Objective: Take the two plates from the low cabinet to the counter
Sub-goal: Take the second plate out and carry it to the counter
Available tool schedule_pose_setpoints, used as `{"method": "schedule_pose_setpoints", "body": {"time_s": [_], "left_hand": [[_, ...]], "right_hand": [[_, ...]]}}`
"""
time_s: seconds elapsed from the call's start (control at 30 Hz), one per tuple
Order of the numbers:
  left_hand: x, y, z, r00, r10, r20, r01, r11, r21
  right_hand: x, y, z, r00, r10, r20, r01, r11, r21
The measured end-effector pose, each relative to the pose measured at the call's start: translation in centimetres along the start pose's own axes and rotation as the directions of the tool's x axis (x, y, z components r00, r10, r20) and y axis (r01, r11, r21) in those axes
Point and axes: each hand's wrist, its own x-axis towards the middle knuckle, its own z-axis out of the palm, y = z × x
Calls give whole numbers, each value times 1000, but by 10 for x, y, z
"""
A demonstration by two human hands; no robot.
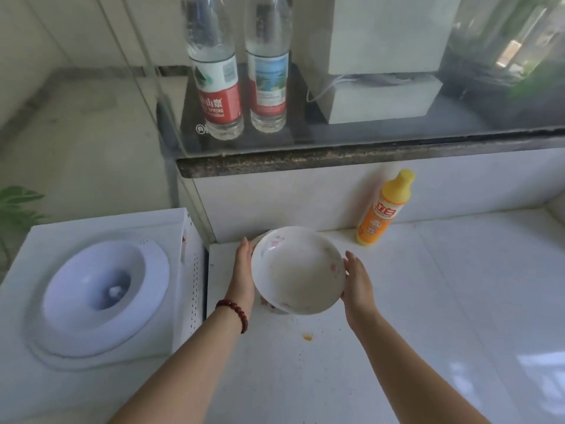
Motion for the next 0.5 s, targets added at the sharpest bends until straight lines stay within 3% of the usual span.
{"method": "schedule_pose_setpoints", "body": {"time_s": [0.5], "left_hand": [[31,-35,3,984,-128,-126,123,991,-42]], "right_hand": [[39,7,10,994,4,107,7,995,-100]]}}
